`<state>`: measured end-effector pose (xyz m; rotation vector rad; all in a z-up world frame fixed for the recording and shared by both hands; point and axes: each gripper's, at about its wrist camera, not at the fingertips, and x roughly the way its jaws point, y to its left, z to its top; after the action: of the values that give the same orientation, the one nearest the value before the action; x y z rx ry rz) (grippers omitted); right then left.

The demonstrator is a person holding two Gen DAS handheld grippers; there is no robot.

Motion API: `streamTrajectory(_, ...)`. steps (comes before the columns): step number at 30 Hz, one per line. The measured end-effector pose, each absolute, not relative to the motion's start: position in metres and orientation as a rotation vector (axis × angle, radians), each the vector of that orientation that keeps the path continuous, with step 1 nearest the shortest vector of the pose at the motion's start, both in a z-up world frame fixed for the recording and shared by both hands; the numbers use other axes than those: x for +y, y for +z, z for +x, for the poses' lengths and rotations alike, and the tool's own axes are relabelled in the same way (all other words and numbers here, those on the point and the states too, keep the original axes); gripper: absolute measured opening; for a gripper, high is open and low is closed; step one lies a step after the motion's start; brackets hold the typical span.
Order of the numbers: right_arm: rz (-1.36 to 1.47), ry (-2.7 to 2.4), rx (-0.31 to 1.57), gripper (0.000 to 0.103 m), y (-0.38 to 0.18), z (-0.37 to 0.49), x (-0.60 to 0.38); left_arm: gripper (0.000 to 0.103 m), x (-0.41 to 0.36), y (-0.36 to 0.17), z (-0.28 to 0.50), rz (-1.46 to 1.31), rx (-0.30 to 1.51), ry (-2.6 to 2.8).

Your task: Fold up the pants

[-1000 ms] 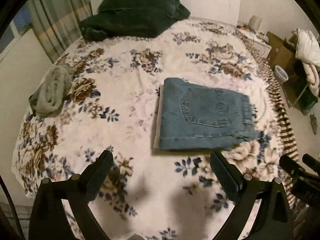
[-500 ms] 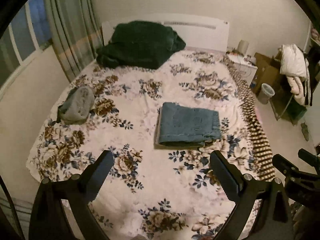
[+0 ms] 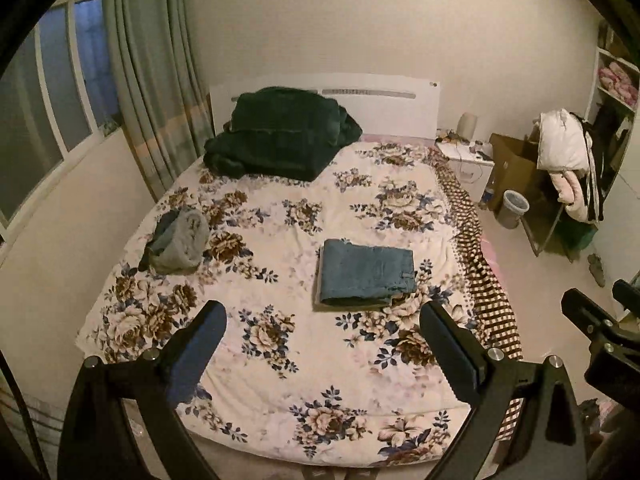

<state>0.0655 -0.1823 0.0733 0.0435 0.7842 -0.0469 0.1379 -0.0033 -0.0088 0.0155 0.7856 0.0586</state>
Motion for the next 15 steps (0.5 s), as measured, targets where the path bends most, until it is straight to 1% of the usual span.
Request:
streamTrajectory(5, 0.038, -0.043, 0.756, 0.101, 0.104, 0.037, -0.171, 0.099, -0.001, 0.007, 0.119, 0.004, 0.759, 0.055)
streamTrajectory(6, 0.031, -0.037, 0.754, 0.101, 0.110, 0.032, -0.168, 0.102, -0.001, 0.009, 0.116, 0.003, 0.755, 0.055)
streamTrajectory(7, 0.029, -0.031, 0.754, 0.103, 0.112, 0.030, -0.166, 0.103, 0.000, 0.011, 0.113, 0.002, 0.747, 0.058)
streamTrajectory(15, 0.031, 0.007, 0.788, 0.103, 0.123, 0.028, -0.158, 0.103, 0.007, 0.017, 0.106, -0.008, 0.731, 0.080)
